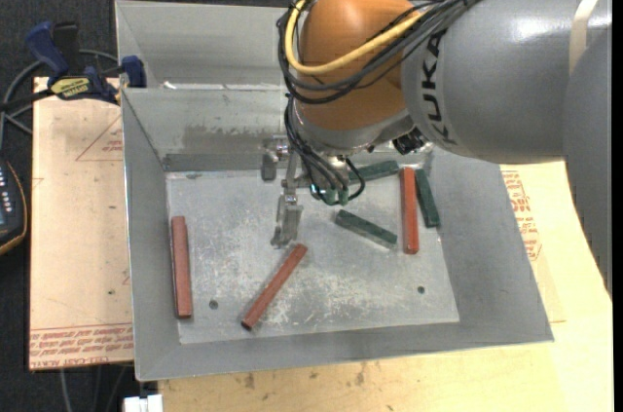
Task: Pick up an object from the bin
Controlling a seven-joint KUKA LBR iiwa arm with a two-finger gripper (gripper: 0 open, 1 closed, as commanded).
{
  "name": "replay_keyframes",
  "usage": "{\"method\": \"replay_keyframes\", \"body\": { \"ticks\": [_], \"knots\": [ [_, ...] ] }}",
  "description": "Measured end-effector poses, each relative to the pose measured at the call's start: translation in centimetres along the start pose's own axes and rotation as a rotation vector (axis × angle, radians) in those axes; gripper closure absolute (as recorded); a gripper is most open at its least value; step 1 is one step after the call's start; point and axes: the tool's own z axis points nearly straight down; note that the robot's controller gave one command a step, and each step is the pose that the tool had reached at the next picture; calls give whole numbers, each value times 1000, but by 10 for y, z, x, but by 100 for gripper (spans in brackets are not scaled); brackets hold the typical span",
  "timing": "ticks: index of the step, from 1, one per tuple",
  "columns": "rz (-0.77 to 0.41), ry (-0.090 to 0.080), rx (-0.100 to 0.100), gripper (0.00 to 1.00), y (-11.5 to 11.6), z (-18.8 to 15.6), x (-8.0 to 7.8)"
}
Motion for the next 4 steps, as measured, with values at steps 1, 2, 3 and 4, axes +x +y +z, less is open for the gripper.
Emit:
{"method": "replay_keyframes", "body": {
  "ticks": [1, 2, 3, 4],
  "knots": [
    [-236, 1, 2, 0, -38, 153, 42],
    [-236, -7, 0, 100, -37, 149, 40],
    [-573, -13, 1, 100, -17, 48, 27],
    [-580, -19, 3, 100, -22, -67, 25]
  ]
}}
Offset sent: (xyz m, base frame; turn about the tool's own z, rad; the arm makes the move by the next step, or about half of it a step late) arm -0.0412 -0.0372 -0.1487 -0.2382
